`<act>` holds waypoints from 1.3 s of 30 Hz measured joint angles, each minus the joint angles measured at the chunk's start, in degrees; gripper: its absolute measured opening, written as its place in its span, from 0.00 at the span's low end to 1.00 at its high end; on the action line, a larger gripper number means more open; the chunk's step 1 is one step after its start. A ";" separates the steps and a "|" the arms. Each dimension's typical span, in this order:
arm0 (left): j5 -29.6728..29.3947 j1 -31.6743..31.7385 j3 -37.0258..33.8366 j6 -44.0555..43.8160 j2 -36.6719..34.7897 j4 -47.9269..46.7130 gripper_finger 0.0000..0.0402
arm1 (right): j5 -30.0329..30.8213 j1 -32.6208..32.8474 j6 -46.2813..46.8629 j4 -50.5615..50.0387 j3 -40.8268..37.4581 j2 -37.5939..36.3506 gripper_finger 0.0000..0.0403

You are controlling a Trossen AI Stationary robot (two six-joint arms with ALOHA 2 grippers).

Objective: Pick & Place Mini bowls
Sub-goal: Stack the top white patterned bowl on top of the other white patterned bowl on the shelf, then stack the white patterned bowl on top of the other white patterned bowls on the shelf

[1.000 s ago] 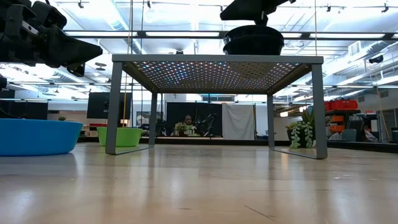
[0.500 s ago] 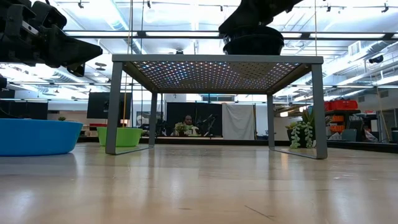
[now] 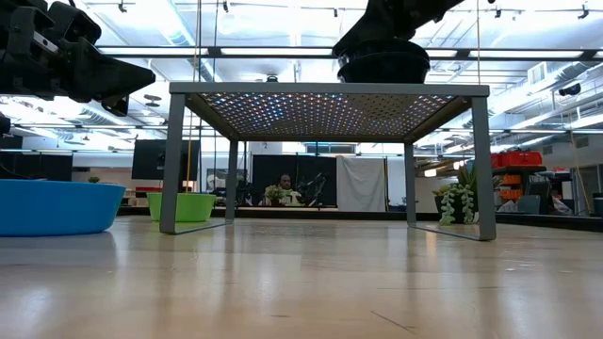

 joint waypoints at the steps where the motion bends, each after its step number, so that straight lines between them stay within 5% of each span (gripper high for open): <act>1: 0.00 0.02 -0.01 0.00 0.00 0.01 0.11 | -0.11 0.00 0.00 -0.06 0.00 0.00 0.00; 28: 0.01 0.01 0.01 0.00 0.00 0.00 0.11 | -1.35 0.60 0.17 0.63 0.00 -2.39 0.00; 39: 0.01 0.02 -0.01 0.00 0.00 0.00 0.11 | -1.37 10.35 1.84 -2.16 0.03 -6.57 0.00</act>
